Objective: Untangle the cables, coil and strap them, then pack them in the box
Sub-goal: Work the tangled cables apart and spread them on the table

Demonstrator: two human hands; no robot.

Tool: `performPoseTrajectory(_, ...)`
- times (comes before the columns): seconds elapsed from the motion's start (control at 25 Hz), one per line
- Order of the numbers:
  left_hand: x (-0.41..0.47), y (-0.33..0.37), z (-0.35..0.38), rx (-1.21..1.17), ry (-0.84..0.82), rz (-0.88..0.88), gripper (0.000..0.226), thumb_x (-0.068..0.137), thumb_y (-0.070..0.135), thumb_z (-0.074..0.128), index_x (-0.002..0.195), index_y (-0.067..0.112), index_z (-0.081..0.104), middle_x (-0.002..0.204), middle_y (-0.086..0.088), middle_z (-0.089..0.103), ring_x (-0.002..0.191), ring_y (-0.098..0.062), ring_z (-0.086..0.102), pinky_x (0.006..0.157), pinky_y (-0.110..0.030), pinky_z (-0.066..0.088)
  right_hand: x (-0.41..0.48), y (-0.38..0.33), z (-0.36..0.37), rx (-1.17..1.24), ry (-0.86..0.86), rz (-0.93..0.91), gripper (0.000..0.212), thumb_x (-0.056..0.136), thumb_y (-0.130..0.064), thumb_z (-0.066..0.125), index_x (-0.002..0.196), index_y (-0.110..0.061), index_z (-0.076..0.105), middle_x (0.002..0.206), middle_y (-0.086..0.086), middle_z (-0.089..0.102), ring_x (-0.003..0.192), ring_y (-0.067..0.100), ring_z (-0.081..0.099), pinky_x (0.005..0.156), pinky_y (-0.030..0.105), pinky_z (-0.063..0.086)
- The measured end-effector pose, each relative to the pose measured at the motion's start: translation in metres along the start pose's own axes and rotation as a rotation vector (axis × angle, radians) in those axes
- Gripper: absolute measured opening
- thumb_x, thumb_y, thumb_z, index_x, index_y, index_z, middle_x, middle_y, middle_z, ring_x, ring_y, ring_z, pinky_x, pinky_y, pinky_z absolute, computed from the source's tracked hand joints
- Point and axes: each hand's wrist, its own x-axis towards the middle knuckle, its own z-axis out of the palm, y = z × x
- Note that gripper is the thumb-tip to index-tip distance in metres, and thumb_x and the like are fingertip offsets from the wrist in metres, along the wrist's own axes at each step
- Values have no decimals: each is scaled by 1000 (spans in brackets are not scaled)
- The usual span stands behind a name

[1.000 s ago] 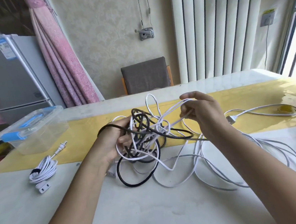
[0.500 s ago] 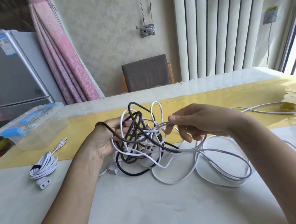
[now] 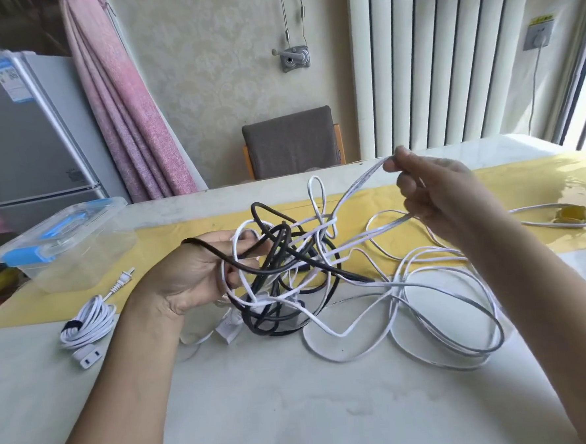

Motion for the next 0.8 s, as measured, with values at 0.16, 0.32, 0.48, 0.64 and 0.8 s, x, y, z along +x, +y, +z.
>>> performPoseTrajectory(0.16, -2, 2, -3, -64, 26, 66, 45, 43, 12, 94, 82, 4, 74, 97, -15, 70, 72, -19, 68, 57, -25, 57, -6, 1, 2, -886, 191, -304, 24, 86, -4, 58, 95, -21, 72, 87, -5, 66, 84, 14, 59, 78, 26, 50)
performPoseTrajectory(0.32, 1, 2, 7, -118, -38, 134, 16, 64, 12, 77, 79, 11, 70, 81, -7, 68, 58, -13, 62, 51, -21, 54, -20, 6, 32, -850, -29, -441, 16, 84, -12, 62, 86, -26, 71, 84, -11, 70, 79, 0, 64, 77, 19, 48)
performPoseTrajectory(0.48, 6, 1, 10, -152, -43, 188, 22, 69, 15, 73, 91, 14, 73, 96, -15, 70, 72, -22, 70, 63, -26, 59, -29, 15, 44, -1056, -89, -689, 10, 76, -30, 77, 82, -24, 72, 81, -14, 56, 70, -5, 48, 64, 9, 35)
performPoseTrajectory(0.64, 7, -2, 17, -130, -95, 175, 37, 76, 19, 63, 112, 24, 70, 113, -22, 65, 76, -27, 72, 60, -31, 60, -34, 24, 54, -1178, -304, -515, 6, 83, -21, 70, 81, -15, 73, 58, -24, 48, 62, -14, 50, 58, 6, 35)
performPoseTrajectory(0.8, 6, -2, 15, -79, -154, 170, 39, 82, 17, 65, 119, 28, 65, 117, -18, 63, 80, -26, 72, 59, -31, 60, -31, 23, 51, -1096, -300, -467, 8, 83, -20, 70, 77, -14, 71, 57, -17, 55, 60, -9, 53, 59, 8, 38)
